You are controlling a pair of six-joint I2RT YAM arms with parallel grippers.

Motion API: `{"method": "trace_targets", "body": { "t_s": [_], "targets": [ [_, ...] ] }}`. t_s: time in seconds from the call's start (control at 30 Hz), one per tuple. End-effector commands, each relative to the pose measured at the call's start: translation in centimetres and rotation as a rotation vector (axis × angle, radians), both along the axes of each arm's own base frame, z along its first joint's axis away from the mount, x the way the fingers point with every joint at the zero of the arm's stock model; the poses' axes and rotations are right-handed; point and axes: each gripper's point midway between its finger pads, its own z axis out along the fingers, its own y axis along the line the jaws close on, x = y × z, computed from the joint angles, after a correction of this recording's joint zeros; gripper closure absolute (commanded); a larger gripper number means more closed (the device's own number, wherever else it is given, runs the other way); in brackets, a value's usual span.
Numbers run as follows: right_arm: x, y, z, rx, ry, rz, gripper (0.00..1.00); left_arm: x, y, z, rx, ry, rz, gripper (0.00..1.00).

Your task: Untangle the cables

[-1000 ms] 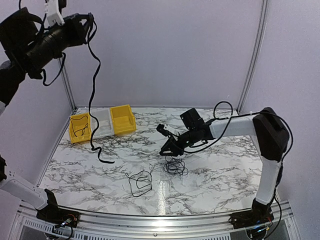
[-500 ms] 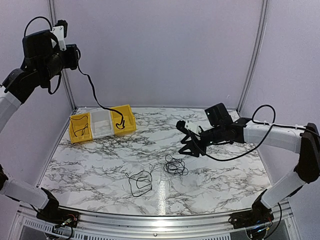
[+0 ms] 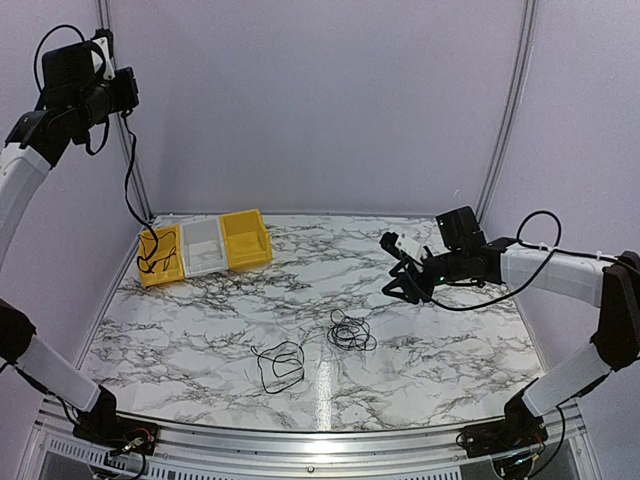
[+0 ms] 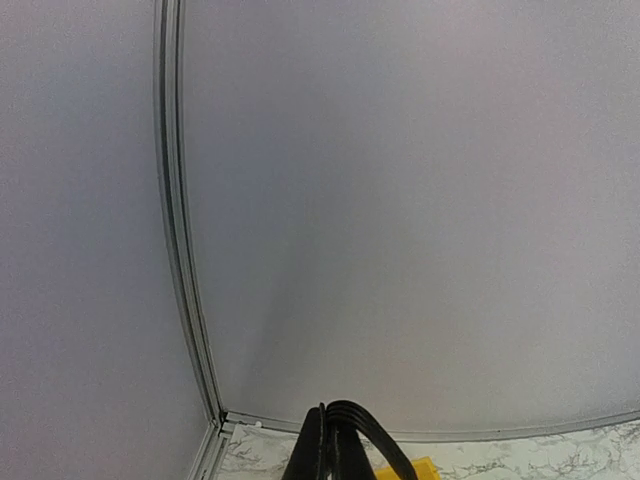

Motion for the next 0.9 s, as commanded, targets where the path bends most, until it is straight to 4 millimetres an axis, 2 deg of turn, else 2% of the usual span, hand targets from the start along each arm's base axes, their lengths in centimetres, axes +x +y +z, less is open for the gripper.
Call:
{"method": "trace_targets", "body": {
  "t_s": [0.0, 0.3, 0.5, 0.67, 0.7, 0.8, 0.87],
  "targets": [
    [0.3, 0.1, 0.0, 0.001, -0.020, 0.012, 0.45, 1.6, 1.6, -0.9, -0.025, 0.028, 0.015, 1.00],
    [0.3, -0.1, -0.5, -0.012, -0.018, 0.013, 0.45, 6.1, 6.0, -3.8, -0.074, 0.087, 0.073, 1.00],
    [0.4, -0.2, -1.1, -0.024, -0.007, 0.012, 0.45, 8.7, 7.8, -6.4, -0.093, 0.139, 0.094, 1.00],
    [0.5, -0.4, -1.4, -0.033, -0.007, 0.009, 0.45, 8.9, 8.1, -7.1, -0.100, 0.152, 0.097, 1.00],
    [0.5, -0.4, -1.5, -0.035, -0.007, 0.009, 0.45, 8.7, 9.7, -7.0, -0.102, 0.148, 0.129, 1.00],
    [0.6, -0.5, -1.6, -0.037, -0.004, 0.009, 0.45, 8.2, 11.0, -6.7, -0.105, 0.139, 0.158, 1.00],
    [0.5, -0.4, -1.7, -0.036, 0.002, 0.011, 0.45, 8.3, 11.5, -7.4, -0.109, 0.152, 0.171, 1.00]
  ]
}}
